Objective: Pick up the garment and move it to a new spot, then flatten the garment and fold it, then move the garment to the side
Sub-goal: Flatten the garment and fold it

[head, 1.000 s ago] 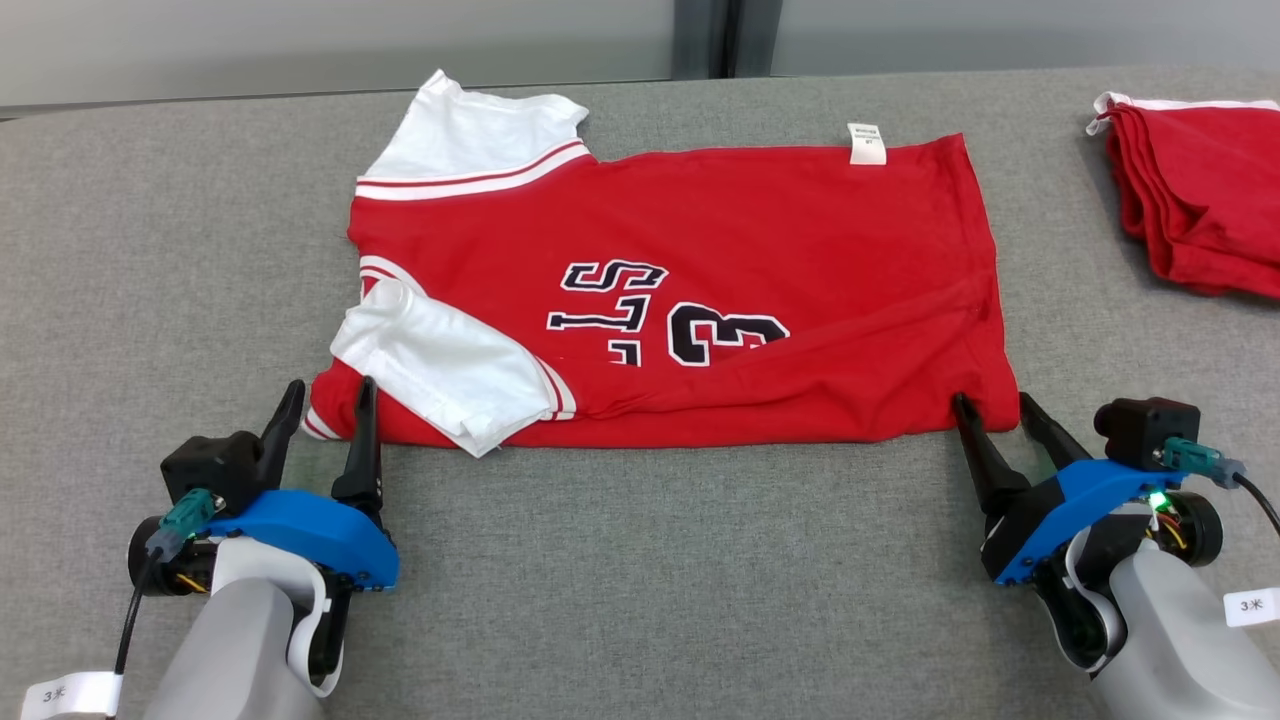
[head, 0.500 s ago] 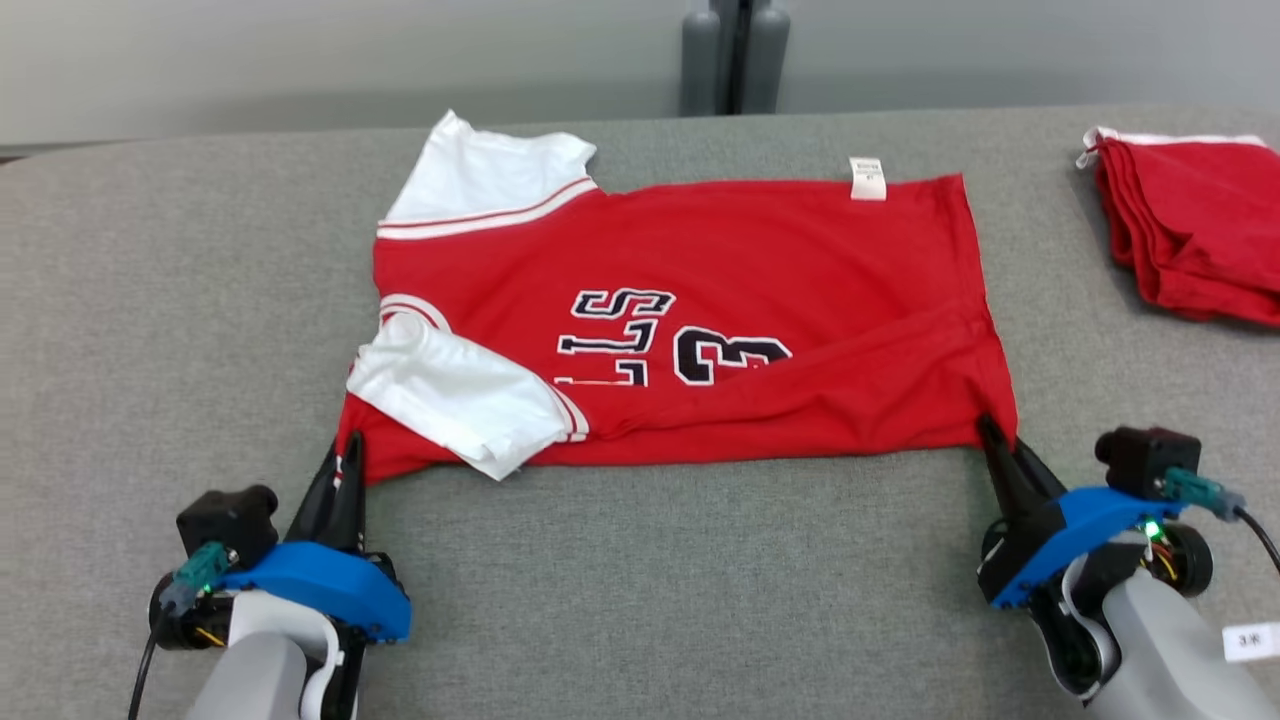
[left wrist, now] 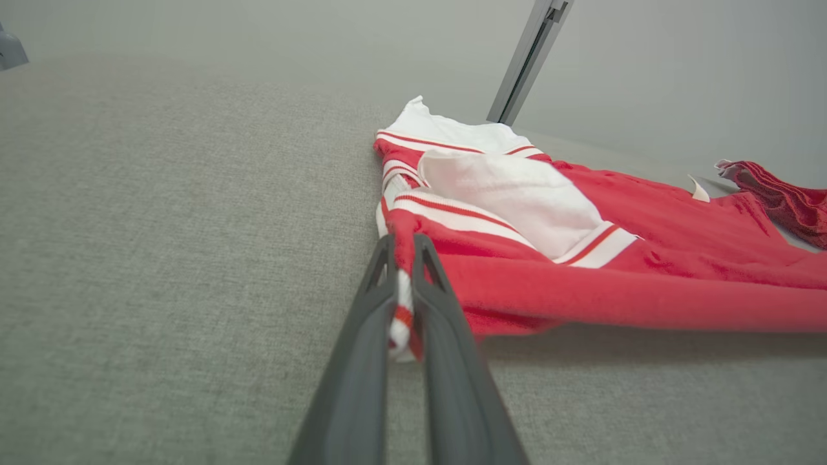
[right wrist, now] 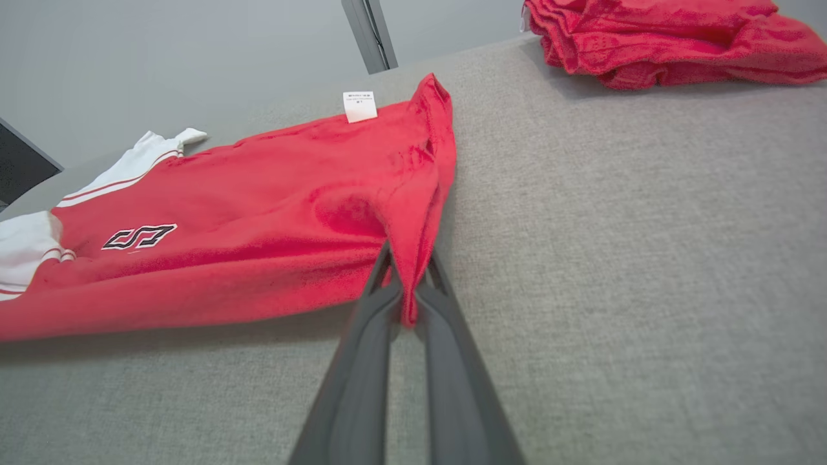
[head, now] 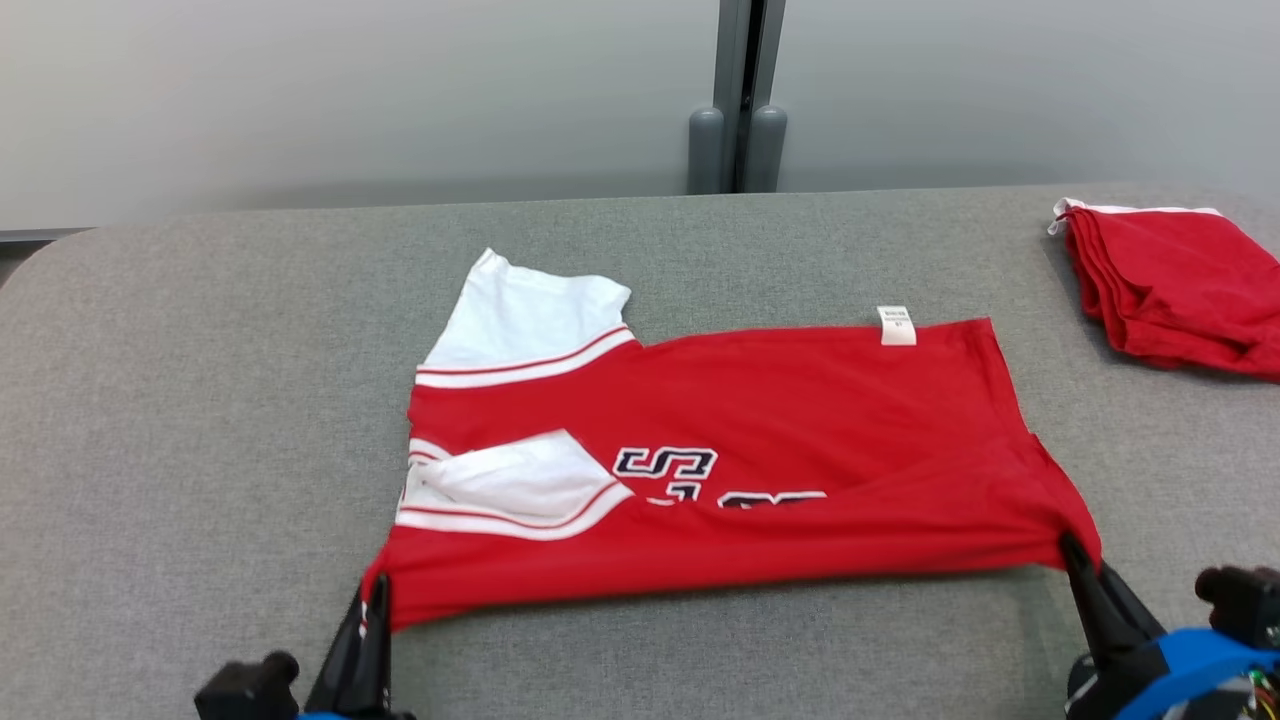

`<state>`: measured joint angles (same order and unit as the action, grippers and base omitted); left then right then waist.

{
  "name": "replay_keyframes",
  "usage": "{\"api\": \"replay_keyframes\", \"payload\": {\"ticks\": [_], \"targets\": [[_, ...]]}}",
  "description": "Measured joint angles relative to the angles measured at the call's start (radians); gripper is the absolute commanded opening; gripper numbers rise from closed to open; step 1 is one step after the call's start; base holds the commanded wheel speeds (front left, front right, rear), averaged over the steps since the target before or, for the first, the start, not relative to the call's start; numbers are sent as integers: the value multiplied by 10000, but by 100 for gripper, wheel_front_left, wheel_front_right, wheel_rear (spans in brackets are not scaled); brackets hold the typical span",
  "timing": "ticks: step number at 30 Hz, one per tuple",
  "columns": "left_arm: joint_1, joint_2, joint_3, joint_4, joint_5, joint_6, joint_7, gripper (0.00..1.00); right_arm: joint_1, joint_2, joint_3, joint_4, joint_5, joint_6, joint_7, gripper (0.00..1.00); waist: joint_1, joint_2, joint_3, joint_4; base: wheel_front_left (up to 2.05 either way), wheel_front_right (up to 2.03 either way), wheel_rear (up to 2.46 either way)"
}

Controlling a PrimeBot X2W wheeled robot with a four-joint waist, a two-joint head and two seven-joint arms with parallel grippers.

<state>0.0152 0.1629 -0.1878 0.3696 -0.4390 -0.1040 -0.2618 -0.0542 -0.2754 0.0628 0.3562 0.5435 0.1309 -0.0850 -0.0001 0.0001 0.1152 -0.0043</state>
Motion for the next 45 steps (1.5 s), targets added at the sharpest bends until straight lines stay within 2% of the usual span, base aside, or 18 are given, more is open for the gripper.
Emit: {"api": "replay_keyframes", "payload": {"ticks": [8,9,10,19,32,45], "targets": [[1146,-178,-217,-591,-10,355,63,0,1718,823,-1124,-1638,-539,-2,1162,0,0,0,-30,72,0,0,0],[1152,-207,-232,-616,-10,370,61,47,1783,928,-1225,-1737,-635,-2,1198,50,-1,0,-37,80,0,0,0],[1151,-232,-226,-646,-10,376,59,100,1807,1012,-1300,-1806,-698,-2,1246,100,0,0,-50,89,0,0,0],[739,-234,163,-963,370,470,13,100,1491,1285,-1561,-2452,-1664,-2,704,100,0,0,-284,87,0,0,0],[204,-412,1152,-2084,1438,458,0,100,517,1732,-1024,-2792,-2439,-2,-280,100,0,0,-847,-48,0,0,0],[178,-545,1430,-2197,2203,418,0,100,672,2063,-1070,-3200,-3118,-2,-481,100,0,0,-1174,-111,0,0,0]]}}
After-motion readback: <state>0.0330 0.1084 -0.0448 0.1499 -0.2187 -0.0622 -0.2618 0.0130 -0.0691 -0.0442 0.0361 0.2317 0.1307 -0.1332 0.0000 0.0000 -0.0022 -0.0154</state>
